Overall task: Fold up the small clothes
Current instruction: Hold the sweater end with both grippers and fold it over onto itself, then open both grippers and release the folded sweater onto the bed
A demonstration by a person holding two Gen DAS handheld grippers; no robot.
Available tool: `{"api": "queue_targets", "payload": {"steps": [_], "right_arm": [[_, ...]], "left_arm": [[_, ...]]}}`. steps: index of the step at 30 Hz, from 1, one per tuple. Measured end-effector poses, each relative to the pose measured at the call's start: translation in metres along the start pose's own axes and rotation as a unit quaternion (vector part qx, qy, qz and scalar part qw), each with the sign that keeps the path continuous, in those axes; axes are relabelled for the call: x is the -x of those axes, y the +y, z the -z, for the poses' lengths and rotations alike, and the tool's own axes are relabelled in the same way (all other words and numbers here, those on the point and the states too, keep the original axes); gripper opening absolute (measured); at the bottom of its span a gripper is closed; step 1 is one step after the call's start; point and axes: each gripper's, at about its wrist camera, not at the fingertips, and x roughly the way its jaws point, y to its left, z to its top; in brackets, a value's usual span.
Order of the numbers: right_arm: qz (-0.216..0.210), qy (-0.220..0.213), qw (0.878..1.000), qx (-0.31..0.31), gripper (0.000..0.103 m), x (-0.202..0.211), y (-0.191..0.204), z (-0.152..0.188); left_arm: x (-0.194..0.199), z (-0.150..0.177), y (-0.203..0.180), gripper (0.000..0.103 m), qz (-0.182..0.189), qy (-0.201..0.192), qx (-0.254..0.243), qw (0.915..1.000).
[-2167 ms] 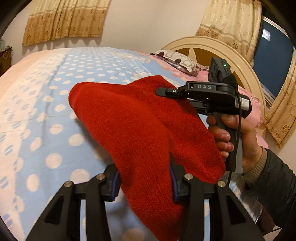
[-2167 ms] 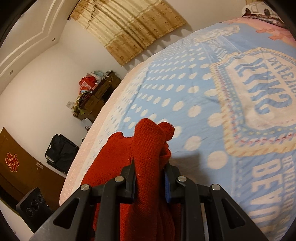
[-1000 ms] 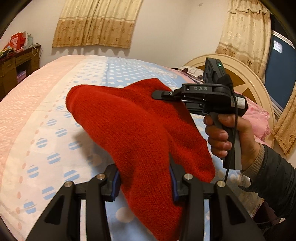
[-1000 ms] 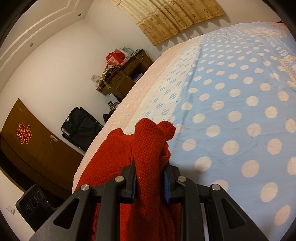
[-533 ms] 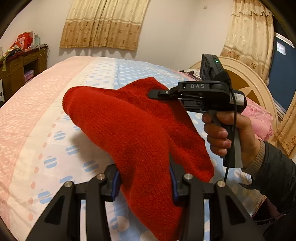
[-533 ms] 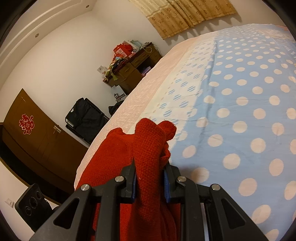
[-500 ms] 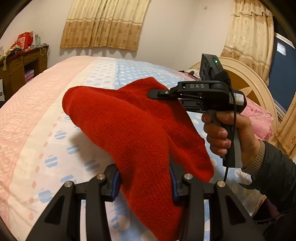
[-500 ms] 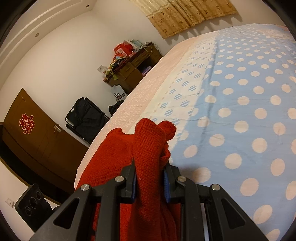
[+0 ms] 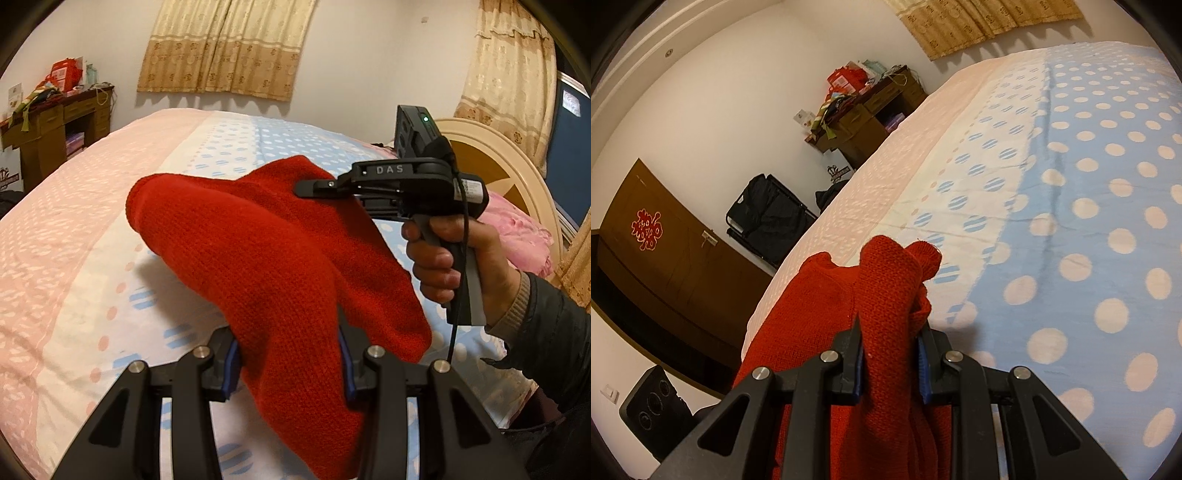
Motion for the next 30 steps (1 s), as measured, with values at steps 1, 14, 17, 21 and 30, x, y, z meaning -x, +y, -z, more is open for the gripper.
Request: {"api": "queue_targets", "payload": {"steps": [1, 14, 17, 21, 30], "right_arm": [[-0.001, 0.003, 1.0, 0.002, 0.023, -0.004, 0.003, 0.0], [0.024, 0.044, 0.999, -0.015, 0.023, -0.058, -0.007, 0.01], [0.03, 0.05, 0.998, -0.022, 0.023, -0.066, -0.014, 0.014], [0.032, 0.059, 0.997, -0.031, 0.023, -0.069, -0.018, 0.018], [0.063, -0.004, 0.997, 0.033, 0.029, -0.016, 0.031, 0.03]], "left_arm": [[0.001, 0.001, 0.002, 0.043, -0.002, 0.0, 0.003, 1.0], [-0.011, 0.032, 0.03, 0.043, -0.024, 0.025, 0.055, 0.9979], [-0.016, 0.036, 0.033, 0.043, -0.025, 0.029, 0.059, 0.9975], [-0.016, 0.037, 0.035, 0.043, -0.022, 0.027, 0.063, 0.9974], [-0.007, 0.042, 0.041, 0.056, -0.021, 0.018, 0.079, 0.9965]]}}
